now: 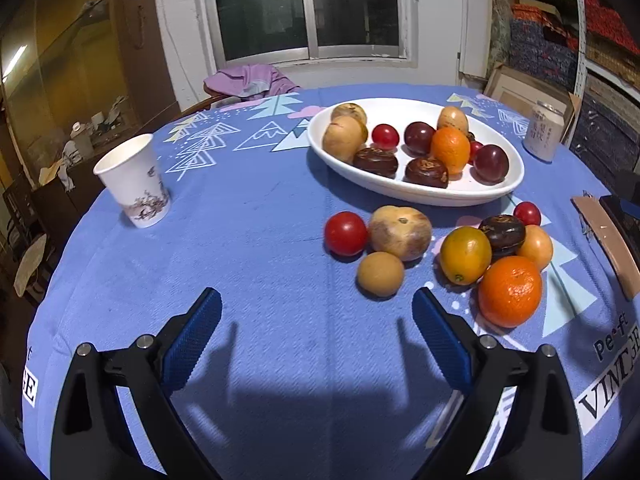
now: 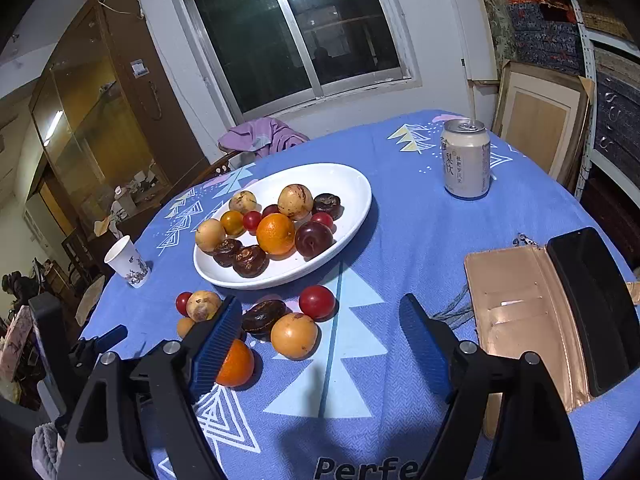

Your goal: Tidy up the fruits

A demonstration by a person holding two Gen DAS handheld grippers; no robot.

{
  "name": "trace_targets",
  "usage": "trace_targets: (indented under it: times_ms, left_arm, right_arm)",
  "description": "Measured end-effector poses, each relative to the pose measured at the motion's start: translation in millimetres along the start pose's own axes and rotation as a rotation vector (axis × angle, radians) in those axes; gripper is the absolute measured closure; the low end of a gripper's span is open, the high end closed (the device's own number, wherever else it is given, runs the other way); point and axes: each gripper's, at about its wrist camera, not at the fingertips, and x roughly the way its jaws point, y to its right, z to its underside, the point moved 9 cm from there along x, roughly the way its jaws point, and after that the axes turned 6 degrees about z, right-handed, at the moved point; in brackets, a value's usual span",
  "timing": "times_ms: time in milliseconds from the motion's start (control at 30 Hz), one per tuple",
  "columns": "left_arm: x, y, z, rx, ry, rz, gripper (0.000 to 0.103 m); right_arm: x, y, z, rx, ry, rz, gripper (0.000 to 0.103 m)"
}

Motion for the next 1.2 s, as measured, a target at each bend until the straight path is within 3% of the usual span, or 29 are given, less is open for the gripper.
trace_targets:
  times_ms: [200, 467, 567, 700, 1000, 1067, 1200]
  left_arm:
    - [12, 9, -3, 0.014, -0.028, 0.027, 0.009]
    - [27, 4, -6, -0.076, -0.062, 0.078, 0.009]
    - [31, 5, -5, -0.083, -0.078, 0.100, 0.020]
    - [38, 11, -4, -0.070, -0.104, 0.128, 0.046]
    - [39, 20, -7, -0.066, -0.096, 0.196, 0.055]
    - [39, 24, -7, -0.060, -0.094, 0.221, 0.066]
    - [39, 29, -8, -0.039, -0.096, 0.230, 0.068]
  right_arm:
    - [3, 3, 1, 0.029, -0.016, -0.003, 0.018]
    - [9, -1, 7, 0.006, -0.034, 0.008, 0.018]
    - [13, -3, 9, -0.002, -0.045, 0.016, 0.018]
    - [14, -5, 11, -0.007, -0.051, 0.020, 0.018]
    - [18, -6, 15, -0.019, -0.064, 0.031, 0.017]
    - [19, -5, 15, -0.018, -0.064, 0.034, 0.017]
    - [20, -4, 16, -0.016, -0.067, 0.039, 0.017]
